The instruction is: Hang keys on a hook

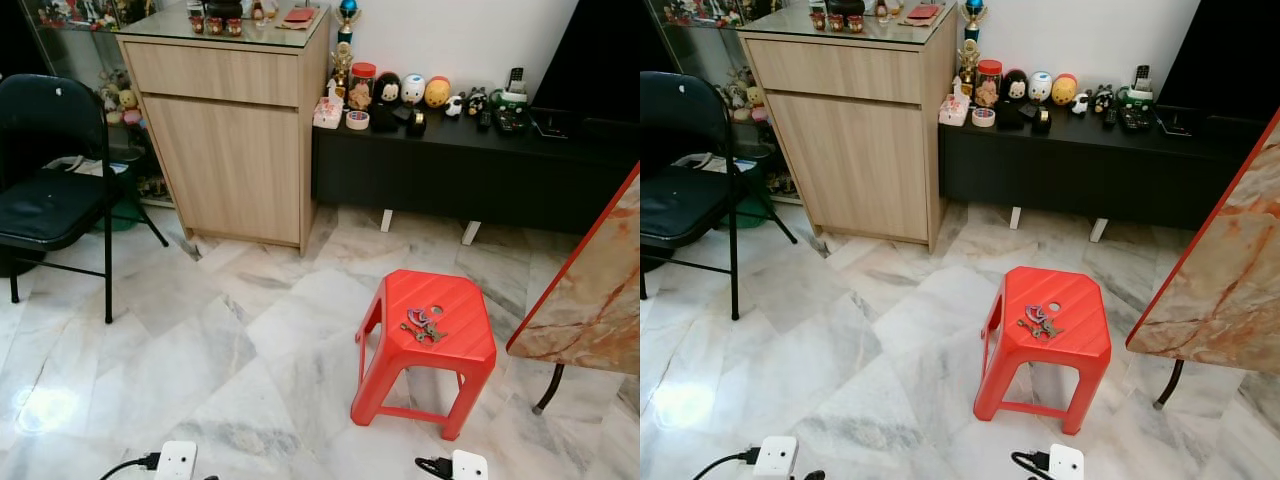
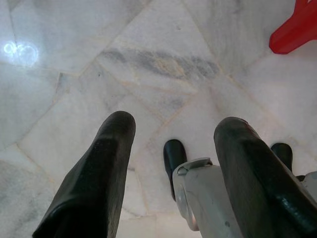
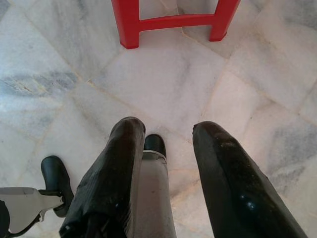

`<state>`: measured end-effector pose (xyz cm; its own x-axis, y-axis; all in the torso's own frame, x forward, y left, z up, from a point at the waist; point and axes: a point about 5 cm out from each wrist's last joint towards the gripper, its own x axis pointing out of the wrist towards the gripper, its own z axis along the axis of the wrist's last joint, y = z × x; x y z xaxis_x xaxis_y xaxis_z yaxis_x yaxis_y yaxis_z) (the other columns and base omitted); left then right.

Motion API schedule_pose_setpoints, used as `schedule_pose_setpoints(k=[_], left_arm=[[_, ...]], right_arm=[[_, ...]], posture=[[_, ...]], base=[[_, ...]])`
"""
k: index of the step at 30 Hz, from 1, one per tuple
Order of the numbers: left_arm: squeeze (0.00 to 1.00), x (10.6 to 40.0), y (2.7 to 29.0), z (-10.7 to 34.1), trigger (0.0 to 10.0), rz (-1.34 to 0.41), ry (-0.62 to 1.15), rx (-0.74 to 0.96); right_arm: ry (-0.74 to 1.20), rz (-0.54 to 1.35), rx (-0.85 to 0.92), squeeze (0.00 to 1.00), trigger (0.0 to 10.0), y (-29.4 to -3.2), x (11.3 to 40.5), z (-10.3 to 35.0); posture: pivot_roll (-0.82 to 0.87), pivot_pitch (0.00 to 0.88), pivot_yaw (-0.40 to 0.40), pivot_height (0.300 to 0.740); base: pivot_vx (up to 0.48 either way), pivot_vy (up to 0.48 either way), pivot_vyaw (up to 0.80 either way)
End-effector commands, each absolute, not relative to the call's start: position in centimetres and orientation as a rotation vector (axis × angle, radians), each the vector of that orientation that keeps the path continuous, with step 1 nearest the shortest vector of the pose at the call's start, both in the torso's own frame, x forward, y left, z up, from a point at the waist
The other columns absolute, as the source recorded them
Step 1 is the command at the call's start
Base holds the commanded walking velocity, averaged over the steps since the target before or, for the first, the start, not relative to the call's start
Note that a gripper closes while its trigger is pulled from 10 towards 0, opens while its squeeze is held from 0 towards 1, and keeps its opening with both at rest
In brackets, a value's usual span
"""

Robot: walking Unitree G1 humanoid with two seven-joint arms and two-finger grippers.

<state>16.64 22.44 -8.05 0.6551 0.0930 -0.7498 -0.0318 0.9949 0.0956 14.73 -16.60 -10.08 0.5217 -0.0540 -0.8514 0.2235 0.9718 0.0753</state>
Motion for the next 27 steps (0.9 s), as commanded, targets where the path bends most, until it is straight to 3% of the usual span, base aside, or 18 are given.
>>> schedule_pose_setpoints(k=[1,27], left_arm=[[0.00,16.69,22.59,-7.98,10.0,0.073,0.852,0.073],[0.00,16.72,22.68,-7.97,10.0,0.053,0.862,0.097]], right_arm=[[1.013,-0.174,0.178,0.00,10.0,-16.70,14.66,-10.10],[1.022,-0.162,0.182,0.00,10.0,-16.51,14.51,-10.18]], posture=[[0.05,0.000,-0.054,0.740],[0.05,0.000,-0.037,0.740]], base=[[0.000,0.000,0.00],[0.000,0.000,-0.03]])
